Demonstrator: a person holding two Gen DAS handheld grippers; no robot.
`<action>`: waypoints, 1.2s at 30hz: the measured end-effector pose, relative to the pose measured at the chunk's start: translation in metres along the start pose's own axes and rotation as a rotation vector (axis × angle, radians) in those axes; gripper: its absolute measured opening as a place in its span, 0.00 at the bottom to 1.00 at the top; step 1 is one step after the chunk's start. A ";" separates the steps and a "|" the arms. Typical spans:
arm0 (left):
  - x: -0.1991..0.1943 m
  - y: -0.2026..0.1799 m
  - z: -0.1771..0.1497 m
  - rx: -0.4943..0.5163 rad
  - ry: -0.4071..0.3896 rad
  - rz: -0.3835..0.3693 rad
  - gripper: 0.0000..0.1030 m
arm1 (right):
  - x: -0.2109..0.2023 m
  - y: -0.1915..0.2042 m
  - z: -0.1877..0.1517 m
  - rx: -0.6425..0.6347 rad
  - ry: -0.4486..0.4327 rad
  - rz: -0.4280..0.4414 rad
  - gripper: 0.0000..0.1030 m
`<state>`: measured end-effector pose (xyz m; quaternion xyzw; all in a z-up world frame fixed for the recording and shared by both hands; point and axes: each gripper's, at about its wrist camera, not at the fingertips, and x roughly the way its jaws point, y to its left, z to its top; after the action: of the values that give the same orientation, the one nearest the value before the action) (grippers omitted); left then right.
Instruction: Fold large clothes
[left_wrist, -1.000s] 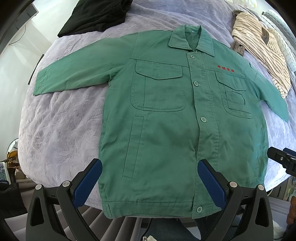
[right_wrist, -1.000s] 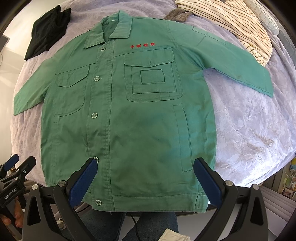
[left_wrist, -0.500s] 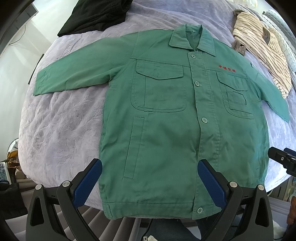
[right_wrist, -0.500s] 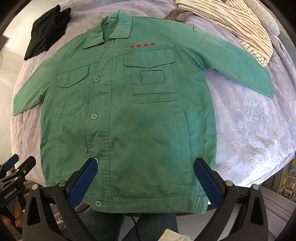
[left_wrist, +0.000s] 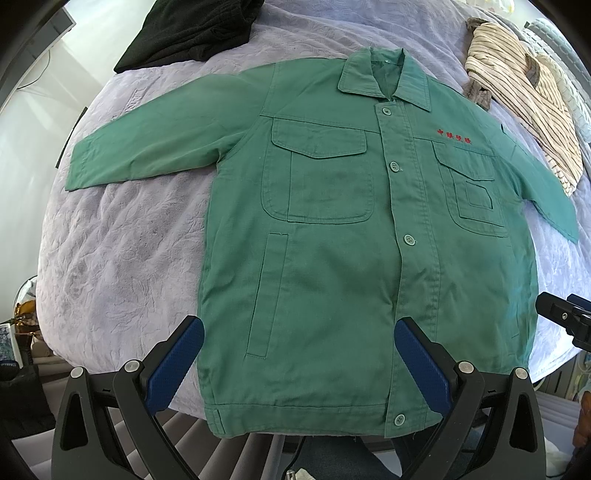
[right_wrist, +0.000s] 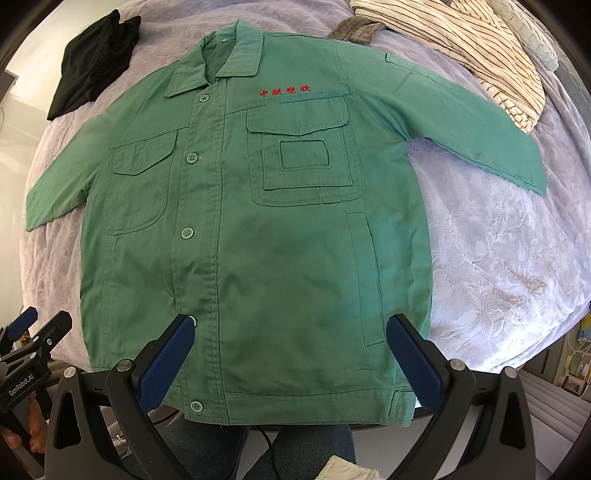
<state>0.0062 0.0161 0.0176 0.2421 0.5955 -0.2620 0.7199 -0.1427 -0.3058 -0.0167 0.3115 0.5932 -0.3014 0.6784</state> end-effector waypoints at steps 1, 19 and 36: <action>0.000 0.000 0.000 0.000 0.000 0.000 1.00 | 0.000 0.000 0.000 0.000 0.000 0.000 1.00; 0.001 0.001 0.001 -0.001 0.001 0.003 1.00 | 0.002 0.002 -0.001 0.001 0.001 -0.004 1.00; 0.036 0.051 0.007 -0.084 0.055 -0.053 1.00 | 0.018 0.027 0.009 0.014 -0.007 0.009 1.00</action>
<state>0.0509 0.0468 -0.0150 0.2030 0.6315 -0.2490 0.7057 -0.1145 -0.2967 -0.0317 0.3178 0.5872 -0.3039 0.6796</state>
